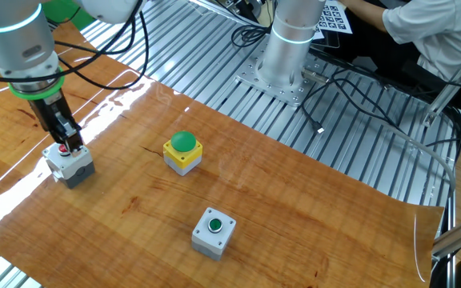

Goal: Press three buttons from left to right in sequence

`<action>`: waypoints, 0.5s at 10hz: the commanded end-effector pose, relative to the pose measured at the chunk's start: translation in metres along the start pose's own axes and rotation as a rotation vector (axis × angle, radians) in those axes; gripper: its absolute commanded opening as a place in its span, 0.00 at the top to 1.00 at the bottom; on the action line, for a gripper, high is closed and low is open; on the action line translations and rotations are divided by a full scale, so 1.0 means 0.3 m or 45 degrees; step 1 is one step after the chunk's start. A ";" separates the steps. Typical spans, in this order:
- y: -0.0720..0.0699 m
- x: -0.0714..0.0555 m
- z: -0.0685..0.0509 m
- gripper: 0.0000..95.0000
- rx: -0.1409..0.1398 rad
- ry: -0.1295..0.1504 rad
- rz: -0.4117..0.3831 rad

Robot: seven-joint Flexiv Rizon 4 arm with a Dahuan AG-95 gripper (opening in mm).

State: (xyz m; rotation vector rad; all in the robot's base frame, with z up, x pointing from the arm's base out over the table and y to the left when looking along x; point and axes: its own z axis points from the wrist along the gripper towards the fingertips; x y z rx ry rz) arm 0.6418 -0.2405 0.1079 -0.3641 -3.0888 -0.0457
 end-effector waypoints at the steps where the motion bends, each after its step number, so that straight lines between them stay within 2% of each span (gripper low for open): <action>1: 0.000 -0.009 0.009 0.60 -0.001 0.000 -0.004; 5: 0.001 -0.012 0.024 0.60 -0.007 0.000 0.003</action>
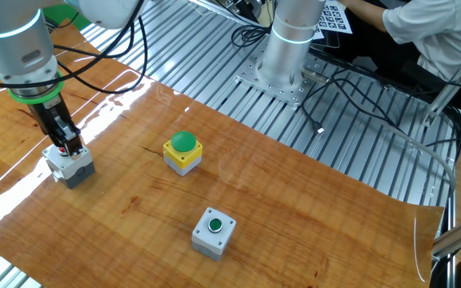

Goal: Press three buttons from left to right in sequence

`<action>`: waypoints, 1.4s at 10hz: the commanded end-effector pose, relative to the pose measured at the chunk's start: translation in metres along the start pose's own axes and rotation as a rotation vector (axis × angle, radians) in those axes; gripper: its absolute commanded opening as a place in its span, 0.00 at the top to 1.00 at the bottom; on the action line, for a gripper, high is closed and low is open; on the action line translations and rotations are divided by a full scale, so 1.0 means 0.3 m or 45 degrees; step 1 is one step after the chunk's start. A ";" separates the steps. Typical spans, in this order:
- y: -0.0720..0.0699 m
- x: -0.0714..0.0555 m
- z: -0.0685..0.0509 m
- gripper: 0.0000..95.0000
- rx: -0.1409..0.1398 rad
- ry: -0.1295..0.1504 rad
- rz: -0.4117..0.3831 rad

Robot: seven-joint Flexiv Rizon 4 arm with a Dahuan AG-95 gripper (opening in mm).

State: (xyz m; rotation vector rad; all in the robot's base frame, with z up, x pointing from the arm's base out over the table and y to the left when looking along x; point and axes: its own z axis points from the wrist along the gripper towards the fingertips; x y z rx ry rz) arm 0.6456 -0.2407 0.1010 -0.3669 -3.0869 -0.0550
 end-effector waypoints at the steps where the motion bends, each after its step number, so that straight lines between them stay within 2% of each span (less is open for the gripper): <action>1: 0.000 0.000 0.006 0.60 -0.001 -0.001 0.002; 3: 0.001 0.000 0.023 0.60 -0.010 0.000 0.004; 8: 0.003 -0.002 0.033 0.60 -0.023 0.003 0.008; 10: 0.014 0.003 -0.014 0.60 0.001 -0.002 0.020; 12: 0.022 0.006 -0.028 0.60 0.004 -0.002 0.025; 14: 0.033 0.038 -0.068 0.60 0.004 0.004 0.007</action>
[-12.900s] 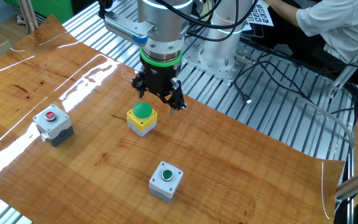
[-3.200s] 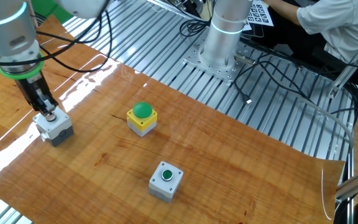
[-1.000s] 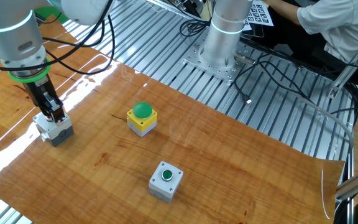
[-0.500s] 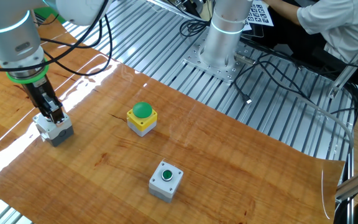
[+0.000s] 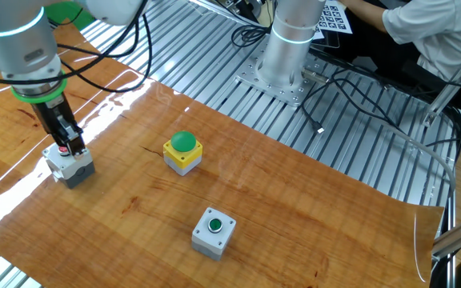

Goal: Press three buttons from left to right in sequence

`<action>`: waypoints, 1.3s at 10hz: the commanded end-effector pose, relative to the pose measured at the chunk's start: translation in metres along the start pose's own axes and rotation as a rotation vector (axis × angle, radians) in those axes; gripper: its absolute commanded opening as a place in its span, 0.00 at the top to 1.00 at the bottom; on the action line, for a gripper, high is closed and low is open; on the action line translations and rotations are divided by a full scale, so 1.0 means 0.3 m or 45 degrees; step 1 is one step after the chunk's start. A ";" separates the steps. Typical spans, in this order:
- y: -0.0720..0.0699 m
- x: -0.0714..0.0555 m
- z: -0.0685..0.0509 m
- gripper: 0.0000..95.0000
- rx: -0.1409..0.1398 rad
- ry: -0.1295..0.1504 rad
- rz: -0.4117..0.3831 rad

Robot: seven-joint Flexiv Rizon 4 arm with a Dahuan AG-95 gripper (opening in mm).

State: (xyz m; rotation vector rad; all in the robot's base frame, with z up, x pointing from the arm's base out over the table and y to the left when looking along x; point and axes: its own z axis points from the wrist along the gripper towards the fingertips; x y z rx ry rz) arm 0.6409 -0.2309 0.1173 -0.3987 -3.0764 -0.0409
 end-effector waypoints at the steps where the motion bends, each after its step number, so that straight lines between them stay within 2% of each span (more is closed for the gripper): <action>1: 0.009 0.039 -0.024 0.60 -0.011 -0.001 -0.023; 2: 0.015 0.064 -0.032 0.80 -0.013 -0.001 -0.045; 3: 0.016 0.080 -0.041 0.80 -0.013 -0.003 -0.056; 5: 0.024 0.161 -0.064 0.80 -0.013 -0.009 -0.058; 7: 0.044 0.221 -0.073 0.80 -0.010 -0.010 -0.045; 13: 0.071 0.395 -0.068 0.80 -0.020 -0.016 -0.028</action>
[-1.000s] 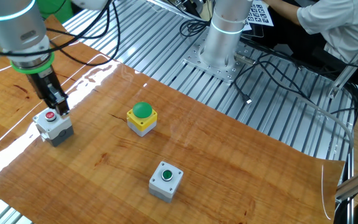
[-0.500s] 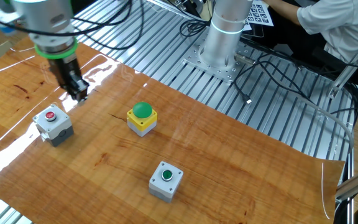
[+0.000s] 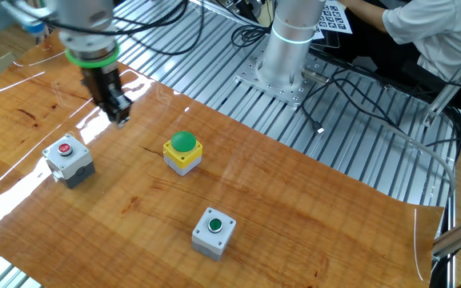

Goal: Press three buttons from left to right in sequence

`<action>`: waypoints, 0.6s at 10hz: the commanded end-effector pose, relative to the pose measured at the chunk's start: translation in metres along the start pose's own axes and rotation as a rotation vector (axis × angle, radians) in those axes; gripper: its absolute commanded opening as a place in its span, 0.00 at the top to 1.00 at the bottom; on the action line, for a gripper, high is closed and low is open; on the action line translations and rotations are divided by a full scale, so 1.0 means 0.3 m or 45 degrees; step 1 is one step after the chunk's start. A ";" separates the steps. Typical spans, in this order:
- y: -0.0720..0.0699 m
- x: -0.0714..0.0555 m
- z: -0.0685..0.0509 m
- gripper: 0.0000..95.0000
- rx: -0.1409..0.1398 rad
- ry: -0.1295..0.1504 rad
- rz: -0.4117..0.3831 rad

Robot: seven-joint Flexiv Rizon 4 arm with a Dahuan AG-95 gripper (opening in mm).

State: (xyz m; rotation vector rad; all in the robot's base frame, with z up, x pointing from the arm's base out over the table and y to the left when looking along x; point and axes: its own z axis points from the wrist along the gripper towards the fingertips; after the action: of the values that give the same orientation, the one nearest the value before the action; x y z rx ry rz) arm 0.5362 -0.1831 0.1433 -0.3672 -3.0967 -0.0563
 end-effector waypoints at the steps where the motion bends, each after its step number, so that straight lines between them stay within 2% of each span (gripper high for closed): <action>1: 0.012 0.038 -0.001 0.80 -0.005 0.006 0.003; 5: 0.051 0.129 -0.014 0.80 -0.010 0.012 0.022; 6: 0.055 0.137 -0.014 0.80 -0.011 0.012 0.027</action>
State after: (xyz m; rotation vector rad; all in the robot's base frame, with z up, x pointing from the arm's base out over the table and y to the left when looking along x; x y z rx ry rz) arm 0.4982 -0.1570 0.1498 -0.4005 -3.0880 -0.0691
